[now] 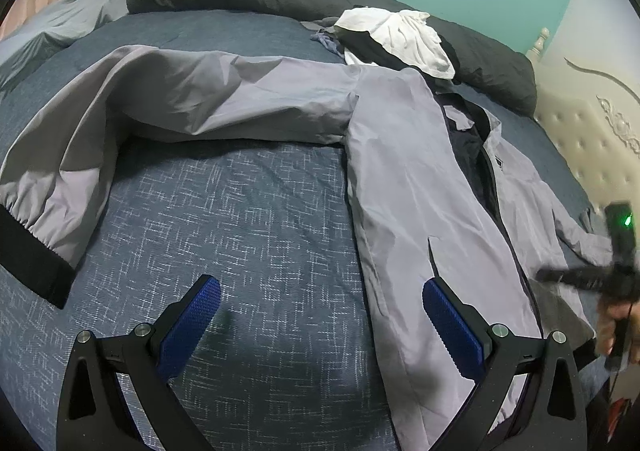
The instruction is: Fold clothes
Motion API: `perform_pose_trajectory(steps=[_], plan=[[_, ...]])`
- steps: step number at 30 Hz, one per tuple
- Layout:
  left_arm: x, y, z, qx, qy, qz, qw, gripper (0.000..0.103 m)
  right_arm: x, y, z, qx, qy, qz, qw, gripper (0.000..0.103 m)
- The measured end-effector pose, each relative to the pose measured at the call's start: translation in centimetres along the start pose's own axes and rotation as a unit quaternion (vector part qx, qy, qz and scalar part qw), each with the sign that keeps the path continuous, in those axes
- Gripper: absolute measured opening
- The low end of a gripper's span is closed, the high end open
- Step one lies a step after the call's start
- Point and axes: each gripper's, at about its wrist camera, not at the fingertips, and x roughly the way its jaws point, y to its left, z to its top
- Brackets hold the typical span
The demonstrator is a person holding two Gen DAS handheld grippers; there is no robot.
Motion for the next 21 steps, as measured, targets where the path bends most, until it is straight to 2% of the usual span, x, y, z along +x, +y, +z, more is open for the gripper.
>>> perform_pose_trajectory(steps=[2,6,7,9,11,13,17,19,21], plan=[[0.0,0.1,0.0,-0.001,0.000,0.000,1.0000,0.103,1.4,0.3,-1.0,-0.015,0.025,-0.014,0.999,0.010],[0.0,0.2,0.0,-0.002,0.000,-0.001,1.0000,0.103,1.7,0.1,-1.9,-0.016,0.040,0.001,0.999,0.010],[0.1,0.2,0.0,-0.002,0.000,-0.001,1.0000,0.103,1.4,0.1,-2.0,-0.020,0.039,0.001,0.999,0.010],[0.0,0.2,0.0,-0.003,0.000,-0.001,1.0000,0.103,-0.2,-0.1,-1.7,-0.015,0.009,-0.005,1.000,0.010],[0.0,0.3,0.1,-0.004,-0.001,-0.001,1.0000,0.103,-1.1,-0.6,-1.3,0.007,-0.007,0.013,1.000,0.010],[0.0,0.2,0.0,-0.002,0.000,0.000,1.0000,0.103,-0.9,-0.4,-1.0,0.006,0.000,0.018,1.000,0.010],[0.0,0.2,0.0,-0.002,0.000,0.001,1.0000,0.103,1.1,0.9,-1.5,-0.031,0.042,-0.006,0.999,0.010],[-0.1,0.3,0.0,-0.002,0.000,-0.001,1.0000,0.103,1.0,0.4,-1.4,-0.013,0.033,0.005,0.999,0.010],[-0.1,0.3,0.0,-0.001,-0.002,-0.002,1.0000,0.103,-0.3,-0.5,-1.0,0.015,0.006,0.026,1.000,0.010]])
